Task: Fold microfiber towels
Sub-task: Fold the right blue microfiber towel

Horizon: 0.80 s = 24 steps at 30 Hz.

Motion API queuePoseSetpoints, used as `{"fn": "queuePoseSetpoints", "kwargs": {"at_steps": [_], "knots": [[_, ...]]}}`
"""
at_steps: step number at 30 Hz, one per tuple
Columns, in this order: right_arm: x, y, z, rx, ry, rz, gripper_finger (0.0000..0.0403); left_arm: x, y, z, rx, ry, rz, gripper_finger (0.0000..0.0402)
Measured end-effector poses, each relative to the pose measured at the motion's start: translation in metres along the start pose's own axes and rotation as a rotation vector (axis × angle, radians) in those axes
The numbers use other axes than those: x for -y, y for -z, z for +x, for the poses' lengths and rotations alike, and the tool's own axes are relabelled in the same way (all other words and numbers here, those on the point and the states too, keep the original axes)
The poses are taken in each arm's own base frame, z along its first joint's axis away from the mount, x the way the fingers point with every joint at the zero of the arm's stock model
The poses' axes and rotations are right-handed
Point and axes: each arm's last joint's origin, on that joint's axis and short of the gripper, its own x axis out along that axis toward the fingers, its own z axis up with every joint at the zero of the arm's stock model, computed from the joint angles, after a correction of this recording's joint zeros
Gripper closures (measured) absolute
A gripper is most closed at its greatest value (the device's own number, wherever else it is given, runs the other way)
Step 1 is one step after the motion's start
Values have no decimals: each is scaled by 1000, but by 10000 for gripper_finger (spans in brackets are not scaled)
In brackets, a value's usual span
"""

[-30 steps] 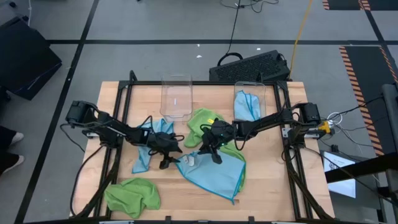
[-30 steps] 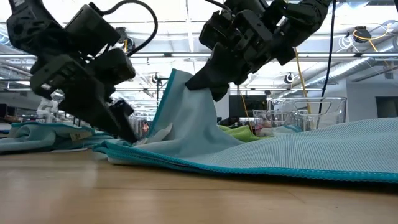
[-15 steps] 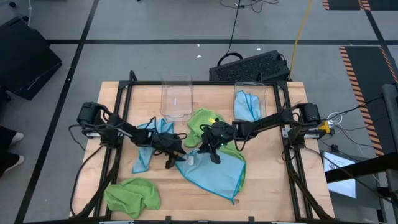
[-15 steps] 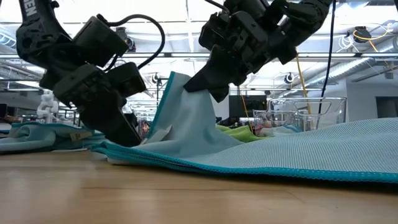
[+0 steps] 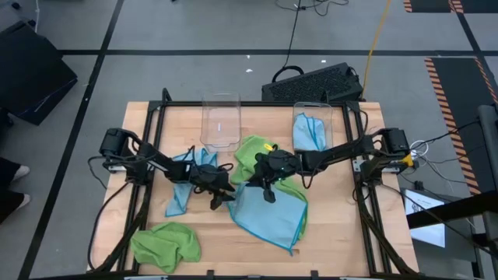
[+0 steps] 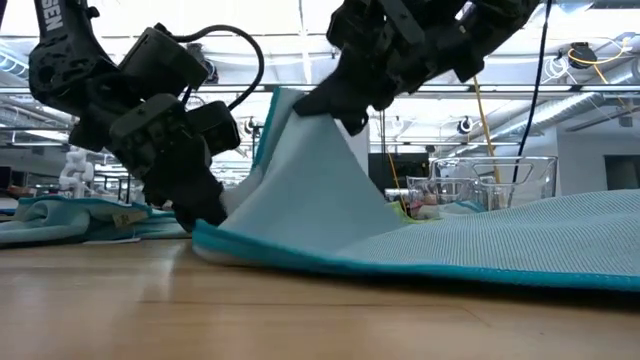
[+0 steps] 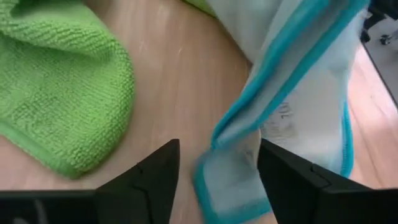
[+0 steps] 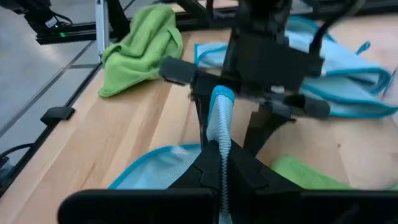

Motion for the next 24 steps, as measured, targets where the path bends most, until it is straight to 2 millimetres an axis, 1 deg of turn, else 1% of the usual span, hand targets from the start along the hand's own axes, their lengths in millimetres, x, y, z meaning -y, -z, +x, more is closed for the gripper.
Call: {"fn": "queuePoseSetpoints", "kwargs": {"at_steps": [2, 5, 9, 15, 19, 24], "knots": [[-1, -4, -4, 7, 1, -17, 403, 0, 2, 2, -3, 6, -5, 178], [-1, -7, -10, 9, 3, -35, 403, 1, 4, 5, 1, 15, 1, 176], [-1, -12, -16, 17, 8, -44, 403, 0, 3, 7, 28, 21, -28, 185], [-2, -18, -22, 41, 7, -49, 403, 0, -6, 5, 106, 46, -68, 200], [-3, -19, -24, 36, 7, -45, 403, 0, -3, 6, 75, 42, -56, 228], [-3, -19, -26, 35, 7, -44, 403, -1, 1, 6, 30, 42, -49, 285]]}}
